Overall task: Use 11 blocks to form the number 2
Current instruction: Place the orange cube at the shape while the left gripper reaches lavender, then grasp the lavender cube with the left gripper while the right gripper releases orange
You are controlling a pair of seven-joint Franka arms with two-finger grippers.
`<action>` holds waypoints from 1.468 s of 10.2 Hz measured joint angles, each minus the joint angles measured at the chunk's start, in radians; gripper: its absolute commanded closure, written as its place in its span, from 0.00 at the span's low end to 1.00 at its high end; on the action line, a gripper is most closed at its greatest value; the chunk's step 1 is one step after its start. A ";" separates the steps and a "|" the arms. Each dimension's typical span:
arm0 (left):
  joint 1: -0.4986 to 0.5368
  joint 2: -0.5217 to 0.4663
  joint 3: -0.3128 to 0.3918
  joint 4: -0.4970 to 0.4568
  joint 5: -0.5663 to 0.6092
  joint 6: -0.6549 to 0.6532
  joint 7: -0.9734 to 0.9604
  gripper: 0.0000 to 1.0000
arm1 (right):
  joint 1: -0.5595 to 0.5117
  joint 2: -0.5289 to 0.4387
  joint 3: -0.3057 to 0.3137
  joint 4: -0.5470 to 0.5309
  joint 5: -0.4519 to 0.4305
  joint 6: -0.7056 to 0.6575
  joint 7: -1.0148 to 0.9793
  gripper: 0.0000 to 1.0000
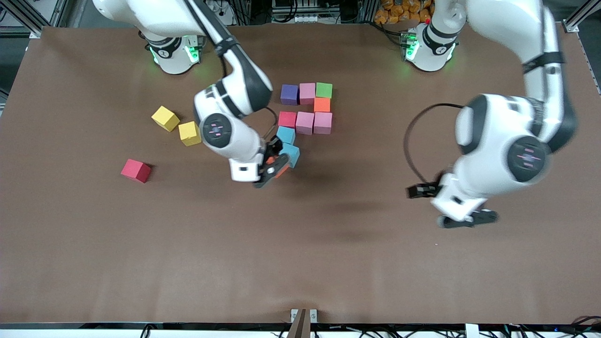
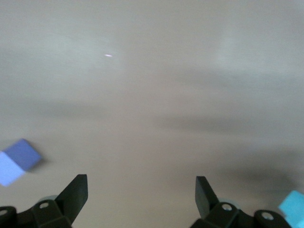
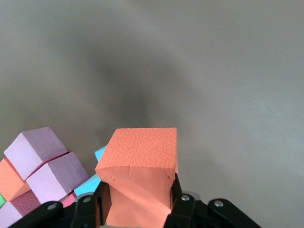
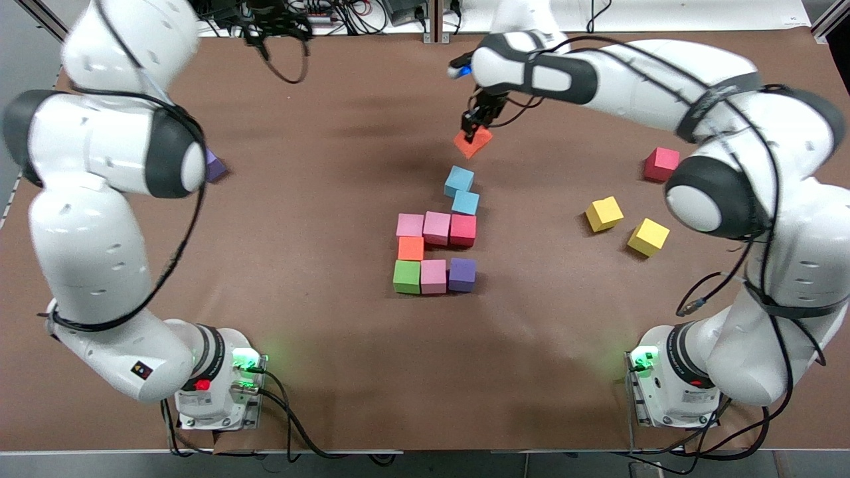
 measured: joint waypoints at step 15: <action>0.295 -0.022 -0.001 -0.413 0.096 0.076 0.065 0.00 | 0.199 0.216 -0.001 0.166 -0.204 0.020 -0.241 1.00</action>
